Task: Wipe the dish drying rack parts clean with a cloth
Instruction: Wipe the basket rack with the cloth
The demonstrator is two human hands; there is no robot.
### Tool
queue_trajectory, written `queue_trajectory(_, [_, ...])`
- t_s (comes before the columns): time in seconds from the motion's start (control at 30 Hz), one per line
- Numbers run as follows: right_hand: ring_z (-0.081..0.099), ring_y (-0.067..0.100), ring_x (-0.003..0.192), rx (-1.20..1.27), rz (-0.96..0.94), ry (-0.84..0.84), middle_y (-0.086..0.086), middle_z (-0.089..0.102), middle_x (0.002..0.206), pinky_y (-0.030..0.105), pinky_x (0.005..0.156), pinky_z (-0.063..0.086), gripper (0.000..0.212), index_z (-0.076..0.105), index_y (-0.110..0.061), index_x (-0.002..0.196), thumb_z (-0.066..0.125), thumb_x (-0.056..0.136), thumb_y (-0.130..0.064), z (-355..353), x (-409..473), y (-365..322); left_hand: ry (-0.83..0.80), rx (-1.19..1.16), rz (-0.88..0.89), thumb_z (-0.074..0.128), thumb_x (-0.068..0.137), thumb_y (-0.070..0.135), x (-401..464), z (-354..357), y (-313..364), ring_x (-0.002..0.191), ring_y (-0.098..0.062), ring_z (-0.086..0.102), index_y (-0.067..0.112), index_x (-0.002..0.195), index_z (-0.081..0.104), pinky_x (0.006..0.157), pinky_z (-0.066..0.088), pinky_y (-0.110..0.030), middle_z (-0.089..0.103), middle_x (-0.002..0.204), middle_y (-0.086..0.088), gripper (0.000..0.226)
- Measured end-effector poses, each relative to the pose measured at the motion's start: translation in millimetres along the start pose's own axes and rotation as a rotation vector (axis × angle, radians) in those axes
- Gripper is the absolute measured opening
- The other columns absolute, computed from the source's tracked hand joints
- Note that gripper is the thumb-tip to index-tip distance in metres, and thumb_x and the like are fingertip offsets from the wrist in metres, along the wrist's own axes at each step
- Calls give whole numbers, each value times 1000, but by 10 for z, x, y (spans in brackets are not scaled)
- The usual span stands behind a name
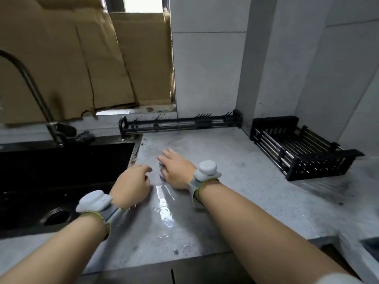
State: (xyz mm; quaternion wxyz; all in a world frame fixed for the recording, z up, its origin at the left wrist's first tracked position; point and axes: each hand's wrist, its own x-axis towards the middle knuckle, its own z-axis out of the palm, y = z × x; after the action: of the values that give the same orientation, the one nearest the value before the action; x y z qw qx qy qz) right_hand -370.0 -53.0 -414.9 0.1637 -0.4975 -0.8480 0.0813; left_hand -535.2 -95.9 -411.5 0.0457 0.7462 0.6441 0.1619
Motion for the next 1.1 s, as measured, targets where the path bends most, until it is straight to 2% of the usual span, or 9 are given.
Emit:
queue_trajectory(0.17, [48,34,122,-20,27,-41,15,53,131,34,98,32,32,59,-3,123,53,94,-14,241,85,200,-42,4,25,48,94,16,238,138,-68,132,-23,48,13,138,56,110,37,-32,55,141,-5,44])
queue_trajectory(0.27, [59,29,112,98,55,6,9,69,115,30,89,41,40,73,-9,104,50,82,-33,27,-35,350,-45,10,62,46,98,18,415,183,-46,135,-22,45,13,140,54,111,34,-30,53,144,-3,43])
queue_trajectory(0.37, [61,26,107,212,135,204,6,73,111,25,92,42,50,76,-13,104,42,71,-28,-338,-233,656,-78,-32,95,45,101,17,564,256,-46,133,-25,47,12,136,58,109,33,-29,54,143,-6,38])
queue_trajectory(0.5, [56,34,113,75,481,463,9,67,119,29,93,38,43,71,-9,111,43,78,-12,-708,-597,1536,-66,-64,121,47,101,16,602,404,-81,129,-23,50,17,132,62,103,36,-28,56,141,-2,36])
queue_trajectory(0.6, [55,37,111,-16,711,235,13,59,111,36,82,40,18,59,-6,101,53,85,-4,-591,-730,1956,-49,-55,134,46,101,16,592,395,-120,133,-19,48,22,136,62,102,34,-25,54,144,2,38])
queue_trajectory(0.73, [32,35,140,-7,839,147,20,37,149,43,111,26,48,32,-2,142,37,102,-28,-401,-375,2138,-94,-20,143,44,101,21,633,332,-190,134,-13,47,32,137,59,104,38,-25,51,146,11,41])
queue_trajectory(0.83, [22,35,146,-22,736,6,18,17,160,44,117,21,61,14,-6,155,33,105,-34,-335,73,1999,-111,-18,170,44,100,19,628,288,-211,133,-12,47,32,138,59,104,38,-25,52,145,13,43])
queue_trajectory(0.97, [40,33,134,10,376,-76,14,40,148,44,111,31,41,47,-6,138,39,105,-30,6,707,1232,-109,-96,165,48,96,11,644,219,-234,126,-20,55,20,128,66,104,41,-31,64,133,4,38])
queue_trajectory(1.1, [54,32,121,108,157,-109,13,58,133,35,98,42,29,59,-7,124,52,96,-11,418,1291,305,44,-148,-76,48,92,6,649,107,-612,120,-24,58,16,121,70,103,43,-34,66,124,-3,37])
